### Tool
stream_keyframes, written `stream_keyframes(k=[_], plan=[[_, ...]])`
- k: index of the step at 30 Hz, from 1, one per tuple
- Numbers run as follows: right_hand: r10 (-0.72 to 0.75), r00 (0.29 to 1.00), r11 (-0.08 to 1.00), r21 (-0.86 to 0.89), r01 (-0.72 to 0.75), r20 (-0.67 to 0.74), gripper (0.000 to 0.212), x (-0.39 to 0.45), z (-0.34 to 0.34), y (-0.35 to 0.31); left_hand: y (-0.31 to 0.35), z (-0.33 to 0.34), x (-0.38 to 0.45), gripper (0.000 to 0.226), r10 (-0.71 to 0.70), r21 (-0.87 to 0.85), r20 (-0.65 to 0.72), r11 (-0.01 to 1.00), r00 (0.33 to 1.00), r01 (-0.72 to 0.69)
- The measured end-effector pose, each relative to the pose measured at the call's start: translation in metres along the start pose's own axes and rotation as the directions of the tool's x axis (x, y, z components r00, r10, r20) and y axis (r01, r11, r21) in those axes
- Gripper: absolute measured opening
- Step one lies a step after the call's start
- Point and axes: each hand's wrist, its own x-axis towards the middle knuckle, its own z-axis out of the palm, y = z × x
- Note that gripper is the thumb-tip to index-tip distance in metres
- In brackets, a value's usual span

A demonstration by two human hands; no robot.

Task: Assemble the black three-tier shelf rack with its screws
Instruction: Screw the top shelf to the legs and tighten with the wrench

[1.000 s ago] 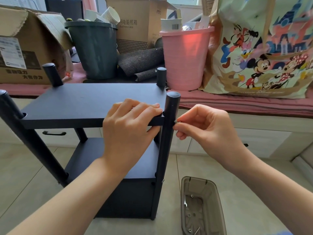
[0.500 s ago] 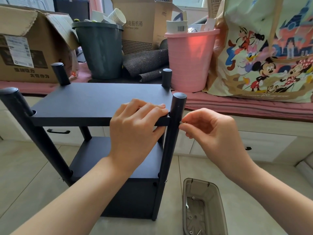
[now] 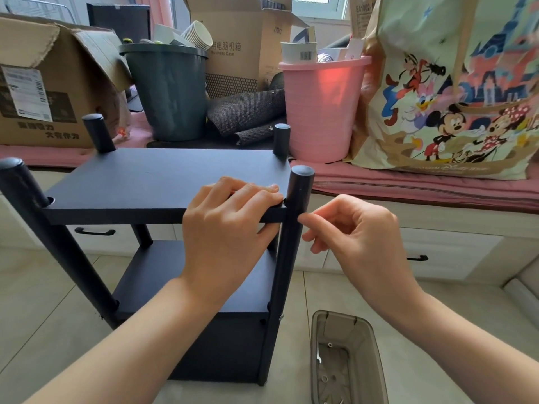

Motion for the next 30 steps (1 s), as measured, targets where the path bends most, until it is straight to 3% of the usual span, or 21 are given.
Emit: stream_keyframes(k=[19,30], plan=[[-0.008,1.000,0.999,-0.046,0.007,-0.004,0.004,-0.0001,-0.0010,-0.0003,0.0007,0.0000,0.0008,0.008,0.017,0.006,-0.009,1.000,1.000,-0.017],[-0.018,1.000,0.998,-0.059,0.018,0.002,0.009,-0.0017,0.0014,0.0017,0.0014,-0.0005,0.0016,0.014,0.010,0.000,0.020,1.000,1.000,-0.010]])
